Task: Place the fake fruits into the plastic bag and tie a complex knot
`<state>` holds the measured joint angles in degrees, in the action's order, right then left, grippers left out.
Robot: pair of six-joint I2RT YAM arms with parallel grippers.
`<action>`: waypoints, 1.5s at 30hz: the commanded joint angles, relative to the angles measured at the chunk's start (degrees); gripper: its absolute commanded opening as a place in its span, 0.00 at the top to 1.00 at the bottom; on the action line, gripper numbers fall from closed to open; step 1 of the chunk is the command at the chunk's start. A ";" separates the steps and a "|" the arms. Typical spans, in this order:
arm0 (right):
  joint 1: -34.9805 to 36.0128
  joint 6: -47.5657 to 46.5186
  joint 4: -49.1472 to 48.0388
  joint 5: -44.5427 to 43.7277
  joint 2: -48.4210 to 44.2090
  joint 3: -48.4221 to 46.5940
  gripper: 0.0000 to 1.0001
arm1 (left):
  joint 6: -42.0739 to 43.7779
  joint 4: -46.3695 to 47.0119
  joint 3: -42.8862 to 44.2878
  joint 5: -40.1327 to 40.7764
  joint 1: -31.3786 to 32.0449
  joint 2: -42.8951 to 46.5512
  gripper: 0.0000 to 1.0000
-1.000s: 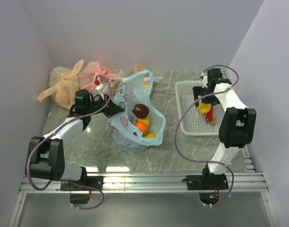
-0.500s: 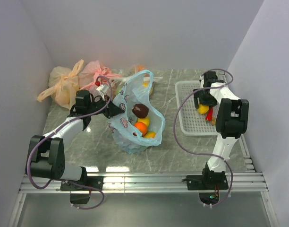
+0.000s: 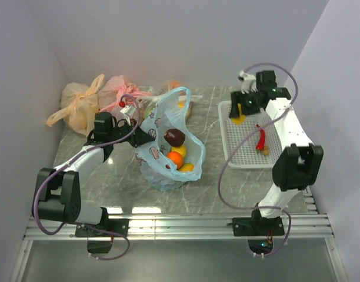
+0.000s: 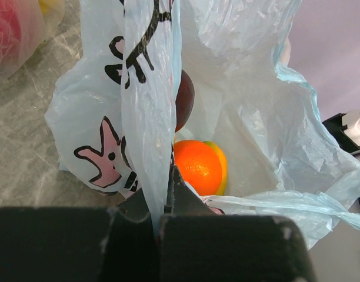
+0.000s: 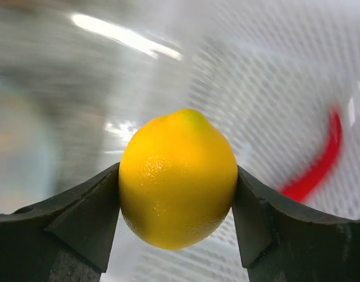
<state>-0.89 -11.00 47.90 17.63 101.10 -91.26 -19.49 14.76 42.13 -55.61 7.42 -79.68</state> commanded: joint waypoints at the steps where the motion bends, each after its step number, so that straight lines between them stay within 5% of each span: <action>1: 9.57 -2.71 2.20 15.83 -9.33 -6.46 0.57 | 1.82 -0.35 1.64 -0.98 -0.21 -0.12 0.99; 10: 34.34 -3.41 1.05 7.78 -6.45 -13.49 0.62 | 1.04 -0.45 2.34 -2.65 -0.13 -0.74 0.99; 20: 43.68 -2.01 -4.48 -2.33 3.13 -9.29 0.64 | -1.61 1.85 3.31 -5.29 -0.56 -1.27 0.99; 21: 44.73 -1.83 -4.48 -2.60 4.27 -9.20 0.61 | -1.78 1.85 3.57 -5.38 -0.65 -1.35 0.99; 22: 45.09 -1.31 -3.70 -3.64 4.89 -10.15 0.36 | -1.78 1.93 3.75 -5.47 -0.65 -1.44 0.99; 23: 45.44 -1.04 -2.91 -3.74 5.51 -10.68 0.22 | -1.78 1.76 4.01 -5.56 -0.65 -1.53 0.98; 24: 45.53 -0.86 -2.38 -3.31 5.51 -11.30 0.03 | -1.61 1.41 4.36 -5.64 -0.65 -1.53 0.98; 25: 45.62 -0.43 -1.68 -1.74 4.99 -12.09 0.01 | -1.43 1.32 4.45 -5.82 -0.74 -1.62 0.98; 33: 40.36 1.42 -3.16 6.45 -6.35 -17.54 0.00 | 0.76 -0.17 5.94 -7.57 -0.83 -3.46 0.94; 38: 28.60 7.48 -12.11 7.17 -11.62 -15.71 0.01 | 6.47 -5.53 8.14 -8.46 -0.83 -4.52 0.94; 45: 24.79 7.31 -8.61 9.08 -2.14 -21.67 0.00 | 10.95 -10.10 11.48 -10.48 -0.83 -7.15 0.93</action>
<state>23.27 -4.93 38.24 23.53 93.45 -111.92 -12.75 6.98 50.43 -63.09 6.81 -85.93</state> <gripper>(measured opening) 0.994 0.066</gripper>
